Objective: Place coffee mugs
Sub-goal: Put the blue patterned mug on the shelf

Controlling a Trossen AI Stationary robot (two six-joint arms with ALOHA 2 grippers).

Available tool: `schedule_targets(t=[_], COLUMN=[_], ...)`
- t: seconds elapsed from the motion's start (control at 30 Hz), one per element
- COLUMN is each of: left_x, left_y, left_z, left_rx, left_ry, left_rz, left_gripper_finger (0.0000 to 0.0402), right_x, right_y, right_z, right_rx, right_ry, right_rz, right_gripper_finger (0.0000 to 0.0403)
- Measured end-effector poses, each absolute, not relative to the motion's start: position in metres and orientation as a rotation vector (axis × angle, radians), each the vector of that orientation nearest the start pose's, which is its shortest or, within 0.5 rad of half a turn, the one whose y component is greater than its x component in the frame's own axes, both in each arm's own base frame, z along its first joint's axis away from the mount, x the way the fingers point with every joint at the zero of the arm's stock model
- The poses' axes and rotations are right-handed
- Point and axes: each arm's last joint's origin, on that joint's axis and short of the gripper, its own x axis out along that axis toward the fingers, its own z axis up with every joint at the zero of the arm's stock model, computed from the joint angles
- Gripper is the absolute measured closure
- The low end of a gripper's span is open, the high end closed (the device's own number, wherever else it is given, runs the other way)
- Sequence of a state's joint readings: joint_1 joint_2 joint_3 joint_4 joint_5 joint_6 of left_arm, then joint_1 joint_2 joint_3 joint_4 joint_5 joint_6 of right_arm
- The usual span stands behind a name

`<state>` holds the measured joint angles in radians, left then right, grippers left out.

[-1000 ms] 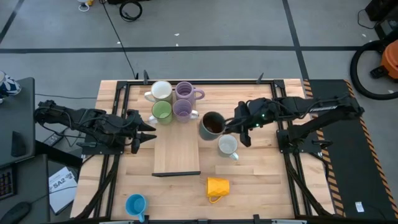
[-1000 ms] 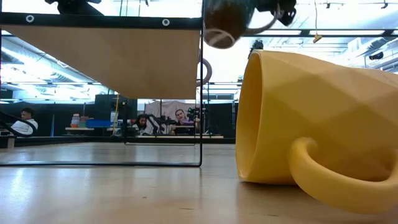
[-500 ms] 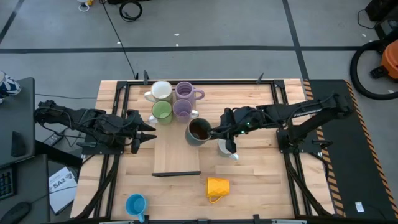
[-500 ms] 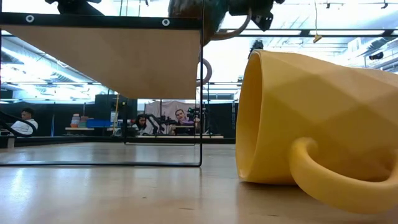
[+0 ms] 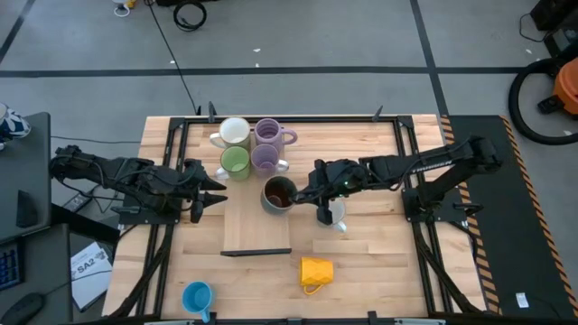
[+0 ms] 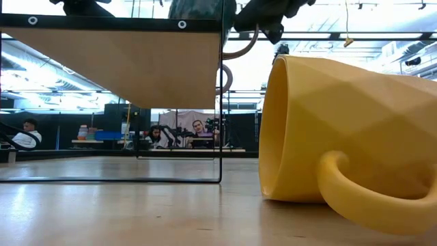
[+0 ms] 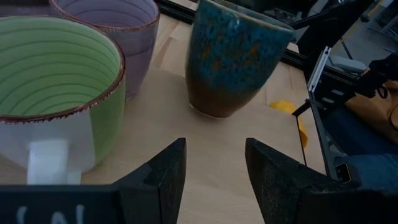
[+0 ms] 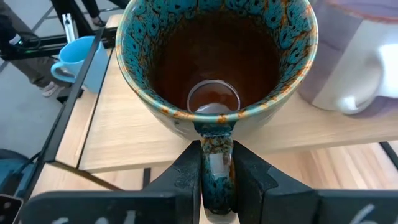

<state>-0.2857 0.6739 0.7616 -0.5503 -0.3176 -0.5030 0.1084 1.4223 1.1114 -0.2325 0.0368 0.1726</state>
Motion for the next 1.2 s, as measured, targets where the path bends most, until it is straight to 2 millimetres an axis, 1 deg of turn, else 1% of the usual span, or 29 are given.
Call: schedule_targets(t=[0.33, 0.67, 1.2], left_x=[0.135, 0.135, 0.135], left_y=[-0.03, -0.03, -0.03], left_z=[0.307, 0.307, 0.307], left_rx=[-0.357, -0.357, -0.356], left_ry=[0.422, 0.422, 0.422], left_rz=[0.141, 0.141, 0.141], left_gripper_finger=[0.023, 0.023, 0.023], right_x=[0.315, 0.317, 0.319], right_y=[0.021, 0.021, 0.021], right_z=[0.295, 0.294, 0.299], right_rx=[0.147, 0.147, 0.151], right_ry=[0.555, 0.554, 0.5], right_rz=[-0.018, -0.017, -0.011], right_gripper_finger=[0.0334, 0.0321, 0.0306])
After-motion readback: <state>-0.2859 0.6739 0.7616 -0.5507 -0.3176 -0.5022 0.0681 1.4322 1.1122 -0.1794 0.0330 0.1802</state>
